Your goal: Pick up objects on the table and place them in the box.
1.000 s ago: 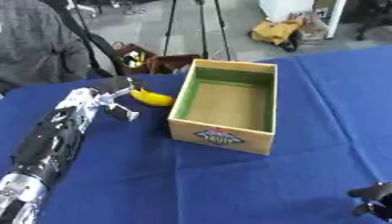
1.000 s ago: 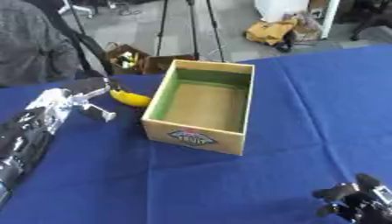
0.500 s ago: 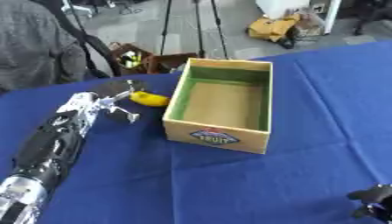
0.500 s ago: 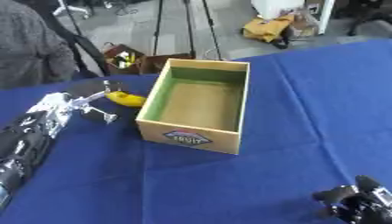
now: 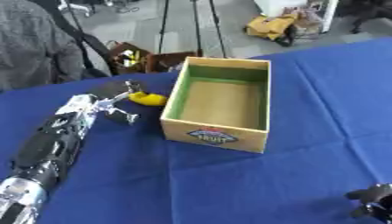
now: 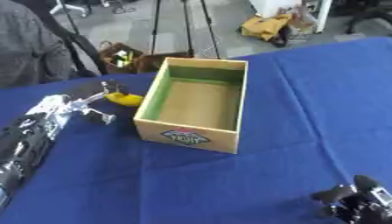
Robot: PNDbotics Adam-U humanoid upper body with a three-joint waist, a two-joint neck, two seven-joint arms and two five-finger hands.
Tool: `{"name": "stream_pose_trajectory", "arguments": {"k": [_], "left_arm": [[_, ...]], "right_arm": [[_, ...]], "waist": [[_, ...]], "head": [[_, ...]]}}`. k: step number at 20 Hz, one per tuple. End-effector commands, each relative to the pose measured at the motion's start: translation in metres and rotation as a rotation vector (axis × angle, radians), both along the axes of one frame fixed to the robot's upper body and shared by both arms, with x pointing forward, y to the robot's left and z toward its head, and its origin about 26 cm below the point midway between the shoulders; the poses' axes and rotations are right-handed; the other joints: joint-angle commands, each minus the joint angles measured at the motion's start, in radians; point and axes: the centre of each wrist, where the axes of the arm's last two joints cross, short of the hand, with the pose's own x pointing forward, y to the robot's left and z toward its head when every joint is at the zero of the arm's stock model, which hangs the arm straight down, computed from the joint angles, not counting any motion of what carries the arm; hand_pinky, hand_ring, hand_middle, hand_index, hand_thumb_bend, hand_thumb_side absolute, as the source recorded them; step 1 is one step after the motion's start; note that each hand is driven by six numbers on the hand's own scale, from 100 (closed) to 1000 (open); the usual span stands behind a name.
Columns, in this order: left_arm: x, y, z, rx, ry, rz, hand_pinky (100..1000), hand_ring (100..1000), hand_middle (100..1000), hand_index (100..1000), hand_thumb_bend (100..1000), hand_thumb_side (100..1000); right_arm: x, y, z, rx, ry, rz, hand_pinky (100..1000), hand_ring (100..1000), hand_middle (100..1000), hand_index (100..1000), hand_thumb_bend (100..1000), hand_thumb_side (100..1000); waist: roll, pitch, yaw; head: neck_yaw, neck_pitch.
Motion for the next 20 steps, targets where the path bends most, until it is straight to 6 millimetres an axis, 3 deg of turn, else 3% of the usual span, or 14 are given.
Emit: {"name": "stream_pose_trajectory", "arguments": {"k": [1, 10, 15, 17, 20], "left_arm": [[-0.0002, 0.0067, 0.0116, 0.022, -0.004, 0.014, 904, 799, 763, 861, 158, 185], [-0.0009, 0.0083, 0.0110, 0.044, 0.045, 0.039, 818, 627, 567, 835, 141, 191], [-0.0009, 0.0085, 0.0135, 0.044, 0.048, 0.045, 749, 522, 454, 777, 100, 189], [-0.0011, 0.0087, 0.0142, 0.037, 0.046, 0.049, 670, 453, 363, 725, 100, 213], [-0.0013, 0.0089, 0.0164, 0.016, 0.027, 0.056, 648, 430, 331, 699, 100, 236]], "right_arm": [[0.0010, -0.0003, 0.0060, -0.009, -0.023, 0.005, 527, 697, 485, 530, 100, 934], [0.0011, -0.0007, 0.0064, -0.006, -0.024, 0.005, 527, 698, 486, 530, 100, 931], [0.0011, -0.0009, 0.0067, -0.005, -0.025, 0.006, 527, 699, 486, 530, 100, 930], [0.0011, -0.0010, 0.0068, -0.004, -0.025, 0.006, 527, 699, 487, 530, 100, 929], [0.0011, -0.0013, 0.0071, -0.003, -0.026, 0.005, 527, 699, 487, 530, 100, 928]], "waist": [[-0.005, -0.014, 0.000], [-0.008, -0.018, 0.005], [-0.010, -0.020, 0.009], [-0.011, -0.021, 0.011], [-0.013, -0.022, 0.012]], "head": [[-0.001, -0.013], [-0.004, -0.014], [-0.005, -0.015], [-0.006, -0.015], [-0.007, -0.016]]}}
